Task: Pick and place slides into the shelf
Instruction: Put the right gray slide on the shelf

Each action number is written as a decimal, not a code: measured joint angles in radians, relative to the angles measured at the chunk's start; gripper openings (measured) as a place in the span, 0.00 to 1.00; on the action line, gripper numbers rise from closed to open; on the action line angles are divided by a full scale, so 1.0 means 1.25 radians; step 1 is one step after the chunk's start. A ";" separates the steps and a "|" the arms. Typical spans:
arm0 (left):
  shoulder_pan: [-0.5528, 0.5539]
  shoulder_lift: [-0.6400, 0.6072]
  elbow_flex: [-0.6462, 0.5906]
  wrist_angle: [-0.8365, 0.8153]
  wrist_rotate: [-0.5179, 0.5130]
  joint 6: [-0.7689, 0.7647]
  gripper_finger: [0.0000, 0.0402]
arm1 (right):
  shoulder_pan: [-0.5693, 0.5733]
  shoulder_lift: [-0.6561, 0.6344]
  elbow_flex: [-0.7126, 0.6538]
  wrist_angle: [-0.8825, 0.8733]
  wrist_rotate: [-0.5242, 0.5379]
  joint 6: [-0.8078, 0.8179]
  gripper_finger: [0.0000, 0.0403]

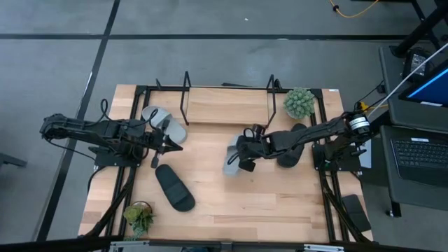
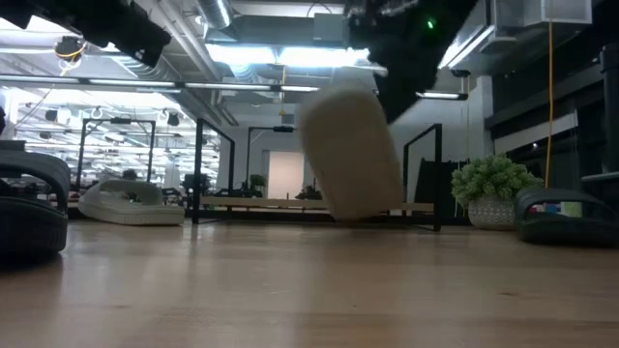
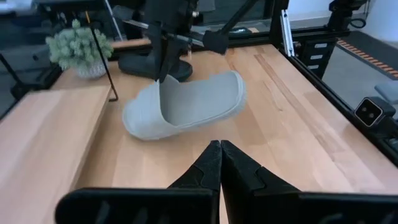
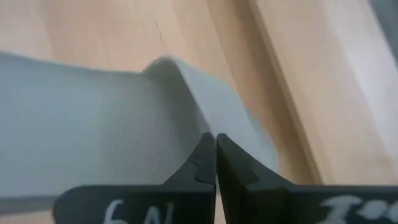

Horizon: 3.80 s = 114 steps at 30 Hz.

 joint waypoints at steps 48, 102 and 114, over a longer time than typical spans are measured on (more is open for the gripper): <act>0.000 0.042 0.001 0.183 -0.049 0.103 0.00 | -0.247 0.029 0.168 0.364 -0.099 -0.589 0.00; 0.001 -0.027 0.000 -0.023 -0.298 0.006 0.00 | -0.396 0.342 0.168 0.807 -0.172 -0.550 0.00; 0.001 -0.027 0.000 -0.023 -0.298 0.006 0.00 | -0.392 0.343 0.167 0.804 -0.181 -0.534 0.00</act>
